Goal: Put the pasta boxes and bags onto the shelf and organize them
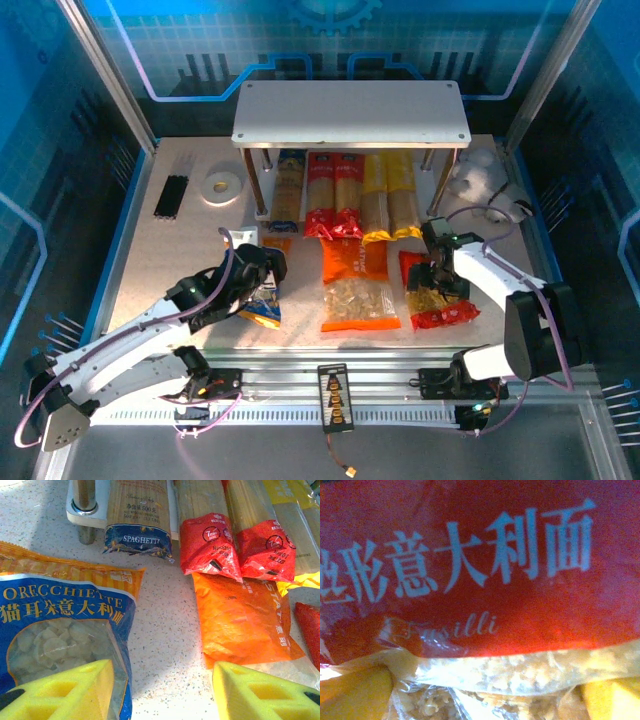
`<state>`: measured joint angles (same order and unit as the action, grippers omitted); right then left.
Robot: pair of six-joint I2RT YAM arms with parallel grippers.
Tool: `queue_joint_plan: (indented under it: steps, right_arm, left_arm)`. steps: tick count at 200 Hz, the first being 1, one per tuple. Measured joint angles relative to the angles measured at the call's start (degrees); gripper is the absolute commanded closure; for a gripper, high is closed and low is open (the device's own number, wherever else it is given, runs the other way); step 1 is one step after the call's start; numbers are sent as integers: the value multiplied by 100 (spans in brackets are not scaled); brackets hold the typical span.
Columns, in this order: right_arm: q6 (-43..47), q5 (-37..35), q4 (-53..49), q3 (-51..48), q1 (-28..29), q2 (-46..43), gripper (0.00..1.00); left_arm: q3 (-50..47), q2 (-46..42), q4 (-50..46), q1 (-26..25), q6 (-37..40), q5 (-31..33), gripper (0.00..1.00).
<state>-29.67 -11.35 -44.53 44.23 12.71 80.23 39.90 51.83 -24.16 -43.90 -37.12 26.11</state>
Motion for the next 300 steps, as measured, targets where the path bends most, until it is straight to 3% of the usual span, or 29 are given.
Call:
queue_joint_plan:
  steps: [16, 48, 109, 168, 216, 256, 300]
  right_arm:
    - [50, 35, 50, 0, 0, 55, 45]
    - [35, 116, 173, -26, -39, 33, 50]
    - [138, 374, 197, -85, -153, -369, 100]
    - [116, 439, 13, -127, -186, -750, 100]
    - [66, 389, -789, -42, -186, -1757, 100]
    - [26, 81, -1558, 546, -186, -2658, 100]
    - [144, -90, -2249, 1845, -186, -3250, 100]
  left_arm:
    - [0, -15, 0, 0, 0, 2, 44]
    - [0, -22, 2, 0, 0, 2, 44]
    - [0, -22, 0, 0, 0, 0, 45]
    - [0, -20, 0, 0, 0, 0, 45]
    - [0, 31, 2, 0, 0, 0, 45]
    - [0, 90, 2, 0, 0, -2, 45]
    - [2, 90, 2, 0, 0, -2, 45]
